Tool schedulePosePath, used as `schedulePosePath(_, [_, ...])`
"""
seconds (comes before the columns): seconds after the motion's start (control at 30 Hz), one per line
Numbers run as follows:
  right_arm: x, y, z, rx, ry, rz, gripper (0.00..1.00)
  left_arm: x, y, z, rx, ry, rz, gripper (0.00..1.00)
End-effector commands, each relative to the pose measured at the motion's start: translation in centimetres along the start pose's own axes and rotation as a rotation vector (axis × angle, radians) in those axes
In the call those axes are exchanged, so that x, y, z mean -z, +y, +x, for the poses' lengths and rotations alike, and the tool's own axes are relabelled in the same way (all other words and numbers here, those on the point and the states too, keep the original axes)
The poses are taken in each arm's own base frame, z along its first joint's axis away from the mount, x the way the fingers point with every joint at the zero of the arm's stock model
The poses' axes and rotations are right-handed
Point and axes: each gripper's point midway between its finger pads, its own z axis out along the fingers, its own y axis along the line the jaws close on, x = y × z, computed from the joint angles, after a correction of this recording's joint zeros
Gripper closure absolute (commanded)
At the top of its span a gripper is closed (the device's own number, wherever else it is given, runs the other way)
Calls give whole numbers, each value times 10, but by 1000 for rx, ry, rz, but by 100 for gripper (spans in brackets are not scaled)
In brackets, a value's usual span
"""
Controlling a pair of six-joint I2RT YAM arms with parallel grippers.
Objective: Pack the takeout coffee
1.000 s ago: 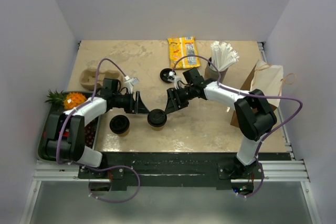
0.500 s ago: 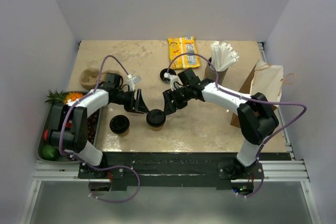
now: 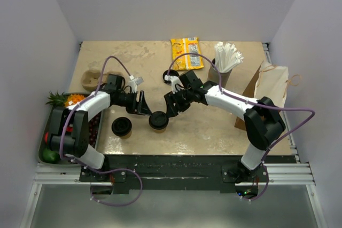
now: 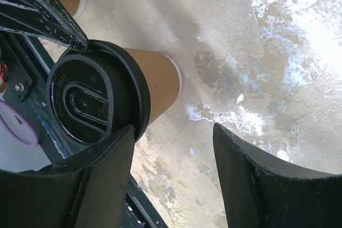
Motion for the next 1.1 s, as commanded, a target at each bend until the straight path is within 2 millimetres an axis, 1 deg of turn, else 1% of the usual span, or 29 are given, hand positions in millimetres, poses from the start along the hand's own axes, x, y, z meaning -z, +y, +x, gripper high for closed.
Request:
schedulePosePath(0.0, [4,1,-2,89,-6,34,36,11,7,-24,-136,-129,-76,32])
schedulePosePath(0.03, [4,2,-3,93,-7,25,36,15,0,-32,-154,-162,-53,30])
schedulePosePath(0.07, [4,2,-2,97,-4,24,36,17,-4,-34,-159,-172,-35,30])
schedulePosePath(0.1, [3,2,-1,96,0,24,36,18,-10,-33,-158,-170,-5,29])
schedulePosePath(0.17, [4,2,1,102,5,20,36,18,-13,-30,-153,-164,15,28])
schedulePosePath(0.27, [5,4,2,105,6,13,36,19,-16,-19,-134,-129,47,27])
schedulePosePath(0.33, [7,5,-1,109,-4,10,36,21,-21,-10,-146,-101,88,27])
schedulePosePath(0.4, [8,7,-3,113,-11,3,35,22,-26,-5,-162,-87,117,27])
schedulePosePath(0.53, [14,17,-17,131,-44,-28,35,22,-34,-3,-178,-82,173,27])
schedulePosePath(0.6, [15,21,-20,136,-52,-44,35,23,-38,-2,-182,-75,197,27])
schedulePosePath(0.67, [18,23,-27,146,-65,-47,35,24,-40,-4,-217,-72,209,27])
schedulePosePath(0.7, [18,24,-26,147,-64,-50,35,26,-43,-1,-234,-64,224,27])
schedulePosePath(0.73, [19,25,-26,150,-63,-53,35,28,-45,-3,-255,-66,230,27])
schedulePosePath(0.8, [22,27,-26,151,-67,-58,34,31,-48,0,-287,-55,236,24])
schedulePosePath(0.83, [21,28,-24,149,-62,-65,34,33,-49,-2,-308,-58,227,22])
schedulePosePath(0.87, [22,29,-23,152,-61,-68,34,34,-48,-3,-327,-63,216,14])
schedulePosePath(0.97, [22,29,-22,146,-62,-72,33,42,-50,-15,-437,-105,159,13])
schedulePosePath(1.0, [22,30,-22,150,-66,-74,33,47,-51,-22,-496,-136,125,13])
schedulePosePath(1.07, [24,33,-24,150,-70,-83,32,53,-55,-27,-558,-161,109,13])
